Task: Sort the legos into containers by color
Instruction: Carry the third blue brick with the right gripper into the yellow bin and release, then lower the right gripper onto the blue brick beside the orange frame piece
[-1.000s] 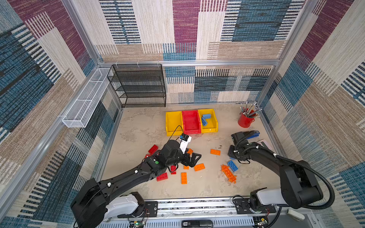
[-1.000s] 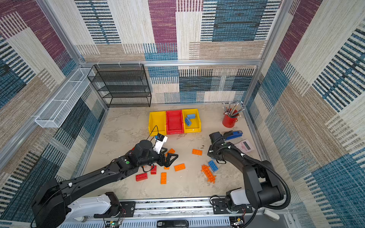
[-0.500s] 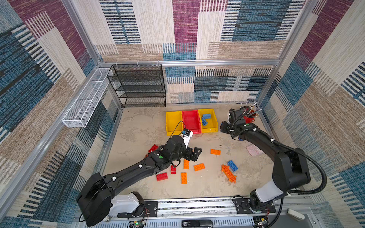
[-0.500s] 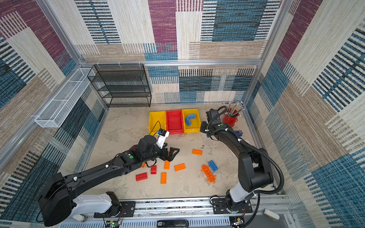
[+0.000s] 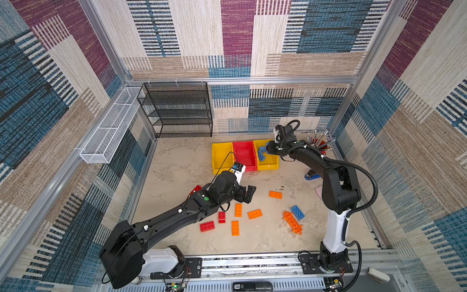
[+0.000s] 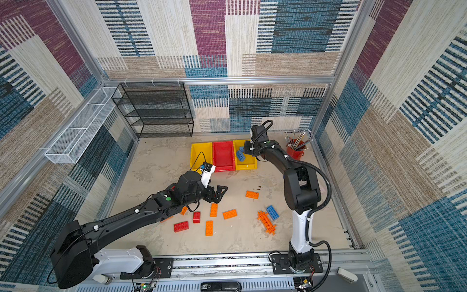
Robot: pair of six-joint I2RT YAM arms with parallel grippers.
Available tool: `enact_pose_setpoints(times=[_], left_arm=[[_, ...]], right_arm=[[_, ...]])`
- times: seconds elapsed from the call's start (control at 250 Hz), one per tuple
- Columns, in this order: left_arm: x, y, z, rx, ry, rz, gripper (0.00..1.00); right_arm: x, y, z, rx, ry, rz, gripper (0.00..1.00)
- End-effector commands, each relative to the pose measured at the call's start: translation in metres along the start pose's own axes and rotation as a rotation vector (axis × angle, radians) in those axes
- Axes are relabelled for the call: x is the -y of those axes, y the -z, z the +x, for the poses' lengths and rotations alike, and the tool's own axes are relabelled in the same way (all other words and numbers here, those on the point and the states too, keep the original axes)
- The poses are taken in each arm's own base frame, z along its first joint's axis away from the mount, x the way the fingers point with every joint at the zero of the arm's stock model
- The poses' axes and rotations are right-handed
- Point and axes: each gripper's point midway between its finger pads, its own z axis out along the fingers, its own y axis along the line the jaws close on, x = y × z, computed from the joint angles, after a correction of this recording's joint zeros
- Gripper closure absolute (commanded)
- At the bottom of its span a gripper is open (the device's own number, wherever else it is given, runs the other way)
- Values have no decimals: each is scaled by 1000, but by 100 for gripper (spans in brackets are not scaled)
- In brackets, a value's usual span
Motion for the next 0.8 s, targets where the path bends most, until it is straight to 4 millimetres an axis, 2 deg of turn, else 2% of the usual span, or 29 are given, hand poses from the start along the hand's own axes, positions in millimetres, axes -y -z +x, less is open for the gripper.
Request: enact_pose_setpoints(times=[0.0,0.052,0.1,0.18,0.292,0.4,0.456,0.54,0.796], left_arm=[[-3,0,-3,5,-39,-19,1],[-2,0,-3,9,-43,-14,1],[-2,0,-3,10,-46,-14,1],[-4,-1,-2,3,-52,-25,1],[-6,1,1,-1,-56,-31,1],[-5,6,1,14,-46,-19,1],[-3,9,1,23,-37,-7,1],[0,14,4,32,-16,21,1],[10,27,24,55,61,131,1]], right_arm=[[-2,-11,-2,-15,20,-12,64],[-1,-17,-1,-24,22,-5,58],[0,-21,-1,-28,23,-4,49],[-4,-20,-4,-21,28,-17,36],[-9,-8,-6,-6,40,-8,33],[-9,7,7,-33,53,30,33],[-8,19,18,-44,53,58,34],[1,38,51,-90,35,110,34],[38,115,149,-174,-114,266,35]])
